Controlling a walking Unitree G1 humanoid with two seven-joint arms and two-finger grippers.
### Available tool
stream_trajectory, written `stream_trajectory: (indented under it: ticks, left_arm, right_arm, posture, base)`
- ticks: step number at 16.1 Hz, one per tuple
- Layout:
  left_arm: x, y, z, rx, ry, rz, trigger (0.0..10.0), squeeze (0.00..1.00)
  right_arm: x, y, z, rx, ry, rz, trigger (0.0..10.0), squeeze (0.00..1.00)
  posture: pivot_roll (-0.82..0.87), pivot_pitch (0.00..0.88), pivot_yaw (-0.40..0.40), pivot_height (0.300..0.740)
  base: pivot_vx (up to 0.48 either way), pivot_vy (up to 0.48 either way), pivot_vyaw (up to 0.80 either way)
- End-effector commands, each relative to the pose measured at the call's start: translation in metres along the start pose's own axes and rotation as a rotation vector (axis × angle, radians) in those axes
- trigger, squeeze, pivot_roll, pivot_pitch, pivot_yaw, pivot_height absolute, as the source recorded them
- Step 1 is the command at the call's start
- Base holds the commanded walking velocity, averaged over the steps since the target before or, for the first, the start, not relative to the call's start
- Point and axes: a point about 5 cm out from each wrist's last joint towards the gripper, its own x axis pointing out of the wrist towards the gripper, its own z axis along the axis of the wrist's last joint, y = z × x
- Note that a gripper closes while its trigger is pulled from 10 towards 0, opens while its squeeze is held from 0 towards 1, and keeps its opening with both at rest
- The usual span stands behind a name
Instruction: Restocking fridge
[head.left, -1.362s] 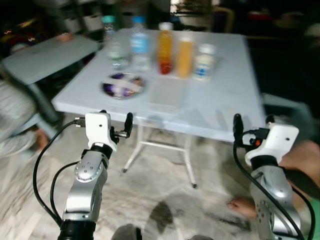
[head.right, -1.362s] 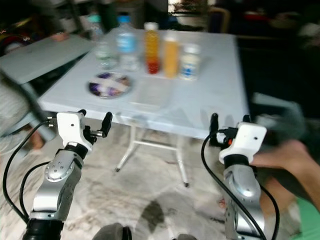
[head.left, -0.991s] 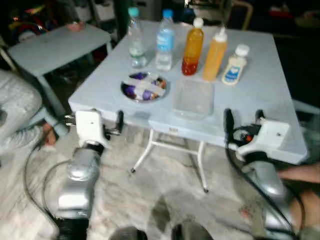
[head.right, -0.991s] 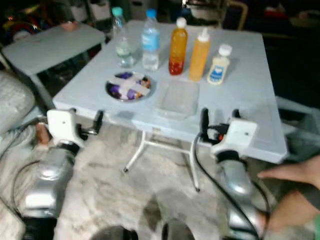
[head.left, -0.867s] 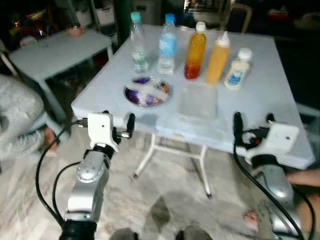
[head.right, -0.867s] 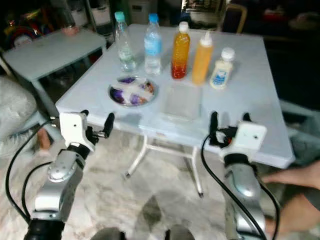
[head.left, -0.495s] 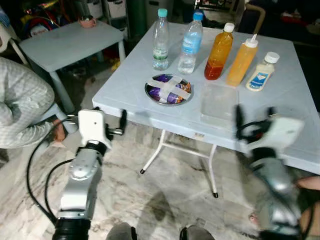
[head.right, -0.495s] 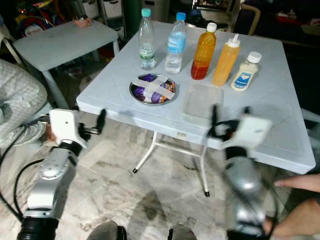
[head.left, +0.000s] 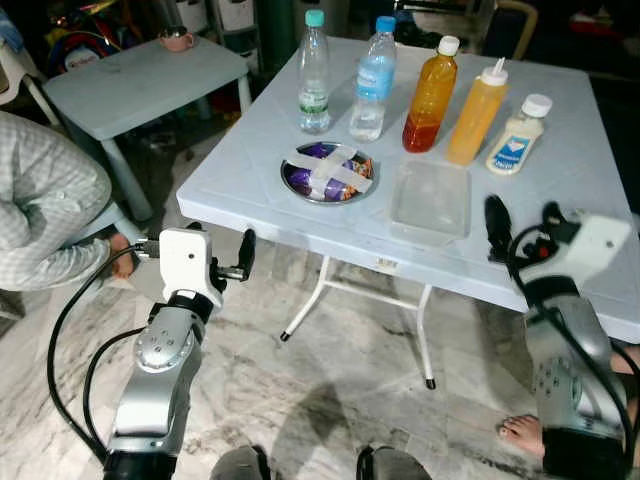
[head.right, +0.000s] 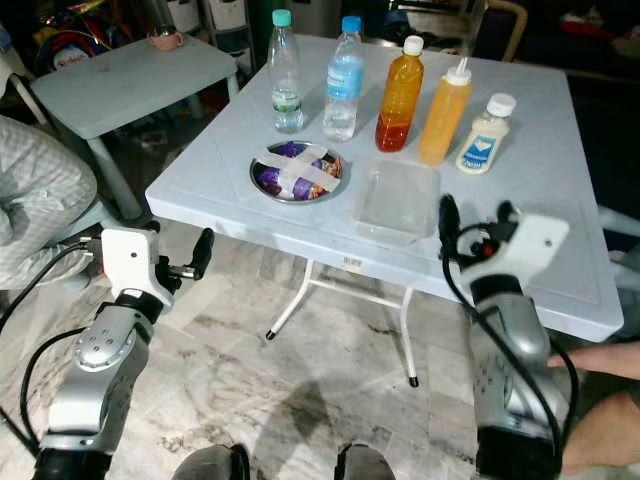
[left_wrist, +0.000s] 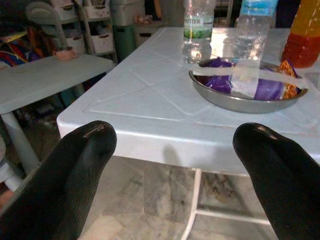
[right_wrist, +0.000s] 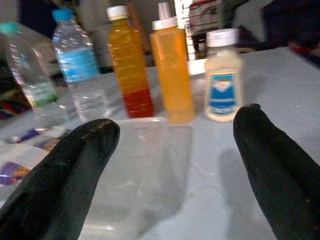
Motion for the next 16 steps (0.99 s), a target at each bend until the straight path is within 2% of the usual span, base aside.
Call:
stream_trajectory:
  ticks: [1, 7, 9, 15, 16]
  left_arm:
    - [-0.003, 0.003, 0.003, 0.029, 0.003, -0.006, 10.0, 0.00]
    - [-0.008, 0.005, 0.004, 0.048, 0.022, -0.014, 10.0, 0.00]
    - [-0.010, 0.007, 0.005, 0.056, 0.029, -0.019, 10.0, 0.00]
    - [-0.014, 0.013, 0.006, 0.070, 0.038, -0.014, 10.0, 0.00]
    - [-0.014, 0.012, 0.007, 0.070, 0.037, -0.016, 10.0, 0.00]
  right_arm:
    - [0.002, -0.001, -0.004, 0.032, 0.027, 0.021, 10.0, 0.00]
    - [0.001, -0.001, -0.014, 0.106, 0.053, 0.008, 10.0, 0.00]
    - [0.004, -0.002, -0.016, 0.191, 0.066, 0.001, 10.0, 0.00]
    - [0.013, 0.012, -0.028, 0.281, 0.124, 0.082, 10.0, 0.00]
    - [0.015, 0.014, -0.029, 0.317, 0.132, 0.085, 2.9, 0.00]
  posture:
    - [0.04, 0.126, 0.024, 0.740]
    - [0.06, 0.149, 0.040, 0.740]
    - [0.06, 0.157, 0.045, 0.740]
    - [0.08, 0.167, 0.045, 0.740]
    - [0.09, 0.170, 0.044, 0.740]
  base:
    - [0.000, 0.000, 0.00]
    - [0.000, 0.000, 0.00]
    - [0.000, 0.000, 0.00]
    - [0.000, 0.000, 0.00]
    - [0.000, 0.000, 0.00]
